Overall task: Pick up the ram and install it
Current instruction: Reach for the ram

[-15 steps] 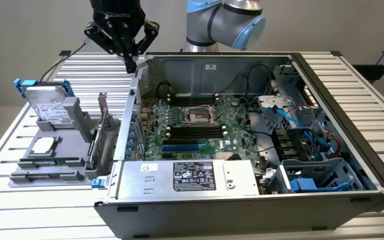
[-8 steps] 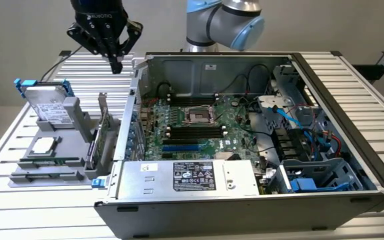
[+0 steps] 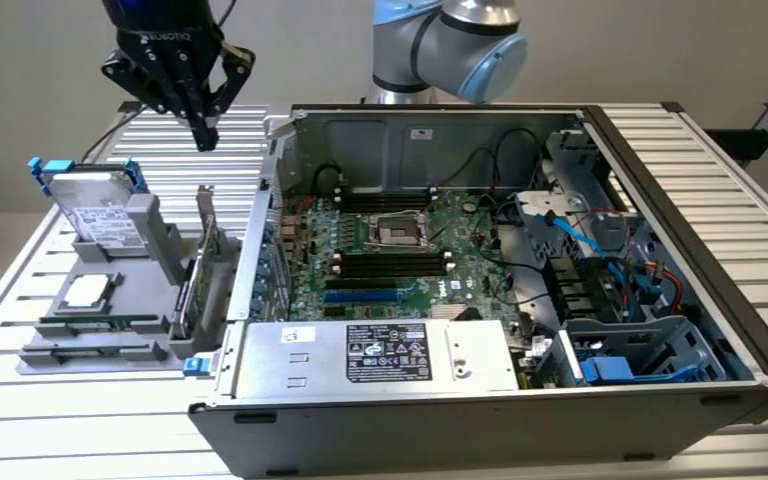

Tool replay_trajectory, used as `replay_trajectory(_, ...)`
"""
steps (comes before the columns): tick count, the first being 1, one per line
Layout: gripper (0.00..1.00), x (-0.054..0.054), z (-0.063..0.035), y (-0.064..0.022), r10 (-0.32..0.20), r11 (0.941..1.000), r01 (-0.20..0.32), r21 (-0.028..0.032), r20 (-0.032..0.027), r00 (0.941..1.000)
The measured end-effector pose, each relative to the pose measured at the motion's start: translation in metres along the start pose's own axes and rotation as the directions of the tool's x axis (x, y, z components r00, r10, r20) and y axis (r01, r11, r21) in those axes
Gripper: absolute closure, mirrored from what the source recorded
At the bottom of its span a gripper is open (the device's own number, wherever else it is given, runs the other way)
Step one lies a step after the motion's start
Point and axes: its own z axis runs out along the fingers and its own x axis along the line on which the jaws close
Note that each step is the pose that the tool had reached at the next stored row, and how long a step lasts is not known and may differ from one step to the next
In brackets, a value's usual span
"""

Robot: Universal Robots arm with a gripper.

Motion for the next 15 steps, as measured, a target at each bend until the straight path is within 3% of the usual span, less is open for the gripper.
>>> replay_trajectory(10, 0.9, 0.029, 0.0033, -0.0056, -0.004, 1.0, 0.004, 0.0001, -0.004, 1.0)
replay_trajectory(15, 0.9, 0.039, 0.0051, -0.0155, -0.005, 1.0, 0.005, 0.0001, -0.0047, 1.0)
